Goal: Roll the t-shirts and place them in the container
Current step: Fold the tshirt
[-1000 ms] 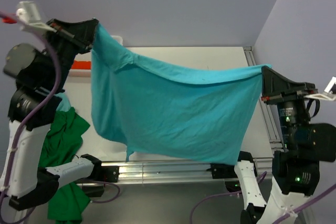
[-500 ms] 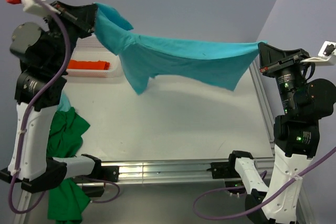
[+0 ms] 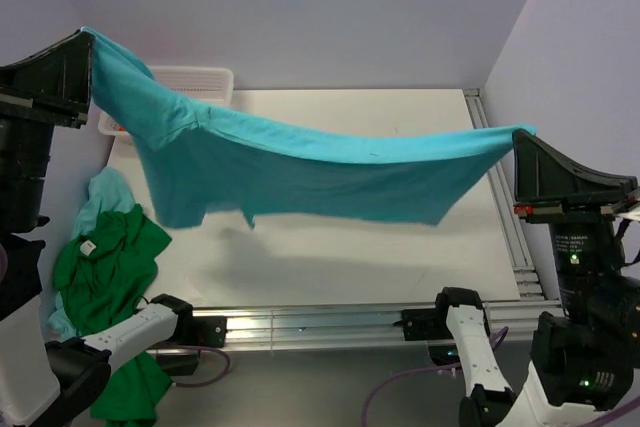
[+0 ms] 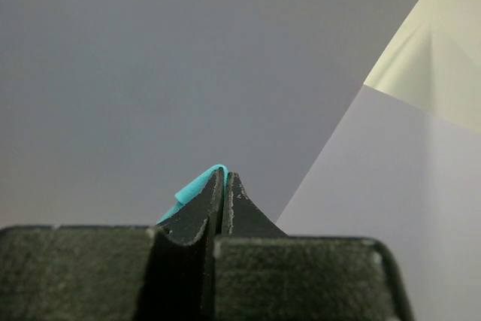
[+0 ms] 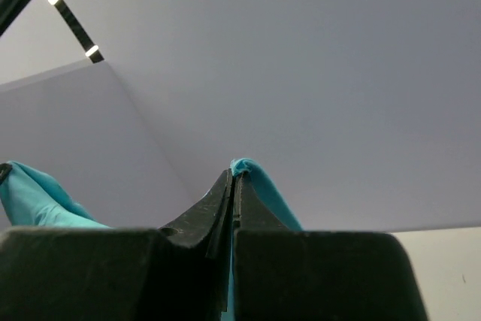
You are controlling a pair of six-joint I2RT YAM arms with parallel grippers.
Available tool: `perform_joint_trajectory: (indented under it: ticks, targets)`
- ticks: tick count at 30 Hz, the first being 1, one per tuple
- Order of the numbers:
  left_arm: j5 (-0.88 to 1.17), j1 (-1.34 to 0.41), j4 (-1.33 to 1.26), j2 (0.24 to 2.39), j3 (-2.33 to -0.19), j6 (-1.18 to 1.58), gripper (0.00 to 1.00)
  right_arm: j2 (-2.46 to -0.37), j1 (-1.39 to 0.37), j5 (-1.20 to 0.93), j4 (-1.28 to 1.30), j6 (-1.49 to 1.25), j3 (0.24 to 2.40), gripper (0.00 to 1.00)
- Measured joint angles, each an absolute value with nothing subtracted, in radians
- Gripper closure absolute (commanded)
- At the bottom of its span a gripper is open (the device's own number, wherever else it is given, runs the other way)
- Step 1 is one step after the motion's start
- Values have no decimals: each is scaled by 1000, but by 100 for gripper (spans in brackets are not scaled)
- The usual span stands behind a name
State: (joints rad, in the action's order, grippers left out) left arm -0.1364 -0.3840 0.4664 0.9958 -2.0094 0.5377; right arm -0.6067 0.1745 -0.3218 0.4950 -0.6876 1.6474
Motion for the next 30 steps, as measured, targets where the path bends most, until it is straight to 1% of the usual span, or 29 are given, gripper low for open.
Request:
perform_joint_trajectory:
  ticks: [3, 8, 11, 14, 17, 21, 24, 28, 30]
  targets:
    - [-137, -384, 485, 999, -2039, 539, 100, -607, 174, -323, 514, -690, 1691, 100]
    - [-136, -384, 496, 1002, -2030, 543, 100, -614, 175, -317, 551, -690, 1716, 100]
    - [-135, -384, 468, 1003, -1978, 547, 100, -625, 174, -306, 555, -695, 1691, 100]
    - [-127, -384, 428, 1016, -1891, 566, 100, -637, 174, -297, 547, -711, 1612, 100]
    - [-99, -374, 422, 1096, -1863, 592, 100, -682, 174, -295, 529, -730, 1520, 100]
    - [6, -292, 378, 1269, -1880, 641, 100, -803, 174, -288, 480, -757, 1446, 100]
    - [53, -232, 382, 1454, -1968, 659, 99, -924, 175, -288, 429, -775, 1454, 100]
    - [118, -176, 428, 1762, -2283, 677, 100, -1114, 181, -318, 349, -807, 1539, 100]
    - [159, -153, 429, 1877, -2432, 694, 100, -1230, 198, -362, 296, -844, 1606, 100]
